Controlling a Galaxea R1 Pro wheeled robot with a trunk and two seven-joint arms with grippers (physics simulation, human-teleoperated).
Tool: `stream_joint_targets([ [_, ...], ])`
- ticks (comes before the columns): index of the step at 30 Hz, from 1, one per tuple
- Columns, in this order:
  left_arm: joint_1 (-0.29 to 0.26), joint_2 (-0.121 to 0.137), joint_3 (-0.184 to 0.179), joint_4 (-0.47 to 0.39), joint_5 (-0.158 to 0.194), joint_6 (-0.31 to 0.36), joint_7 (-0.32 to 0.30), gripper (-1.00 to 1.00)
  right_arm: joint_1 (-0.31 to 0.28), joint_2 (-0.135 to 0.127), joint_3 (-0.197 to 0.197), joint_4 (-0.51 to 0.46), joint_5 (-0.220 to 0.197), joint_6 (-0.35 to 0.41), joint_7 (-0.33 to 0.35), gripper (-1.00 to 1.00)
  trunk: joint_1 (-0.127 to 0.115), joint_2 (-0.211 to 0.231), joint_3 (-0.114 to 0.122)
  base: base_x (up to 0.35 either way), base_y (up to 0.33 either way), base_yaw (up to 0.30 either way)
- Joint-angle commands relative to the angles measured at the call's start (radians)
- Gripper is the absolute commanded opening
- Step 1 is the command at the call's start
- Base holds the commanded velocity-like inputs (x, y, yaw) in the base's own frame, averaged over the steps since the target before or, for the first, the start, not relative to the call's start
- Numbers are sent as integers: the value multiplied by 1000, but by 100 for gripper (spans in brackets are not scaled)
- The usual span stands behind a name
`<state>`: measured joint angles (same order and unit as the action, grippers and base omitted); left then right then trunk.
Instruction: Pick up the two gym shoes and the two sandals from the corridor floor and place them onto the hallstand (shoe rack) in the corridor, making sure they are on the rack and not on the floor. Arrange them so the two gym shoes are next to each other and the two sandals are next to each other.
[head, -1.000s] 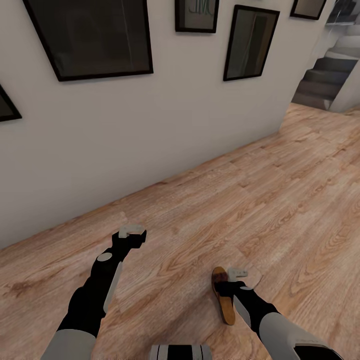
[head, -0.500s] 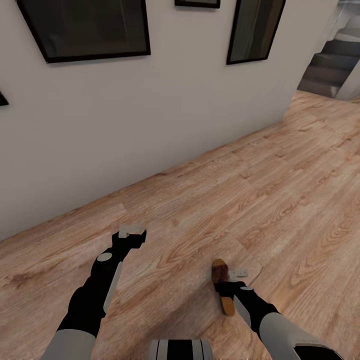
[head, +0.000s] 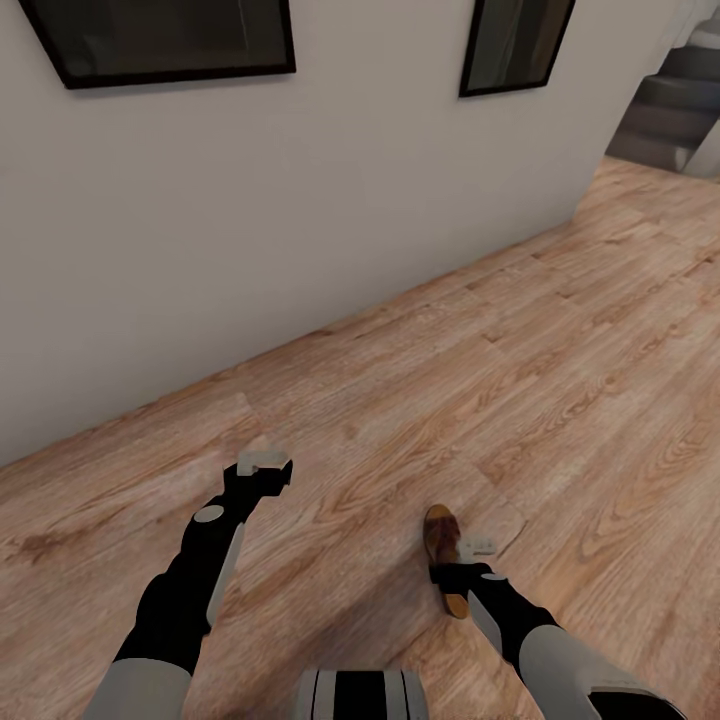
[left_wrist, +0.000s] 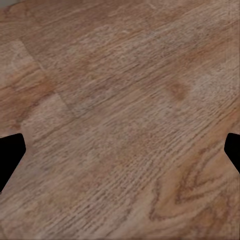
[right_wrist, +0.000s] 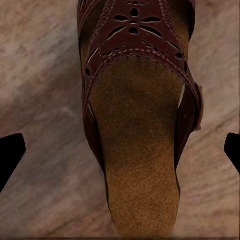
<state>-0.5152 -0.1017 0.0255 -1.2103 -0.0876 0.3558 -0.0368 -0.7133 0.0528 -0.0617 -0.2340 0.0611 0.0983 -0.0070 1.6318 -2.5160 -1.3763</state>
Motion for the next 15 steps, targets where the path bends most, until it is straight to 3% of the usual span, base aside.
stream_joint_targets([
  [1, 0, -1, 2, -1, -9, 5, -4, 100, 0, 1, -6, -2, 6, 6, -1, 100, 0, -1, -6, 0, 0, -53],
  [15, 0, -1, 1, -2, -9, 5, -3, 100, 0, 1, -7, -3, 6, 6, -1, 100, 1, -1, -22, 0, 0, -31],
])
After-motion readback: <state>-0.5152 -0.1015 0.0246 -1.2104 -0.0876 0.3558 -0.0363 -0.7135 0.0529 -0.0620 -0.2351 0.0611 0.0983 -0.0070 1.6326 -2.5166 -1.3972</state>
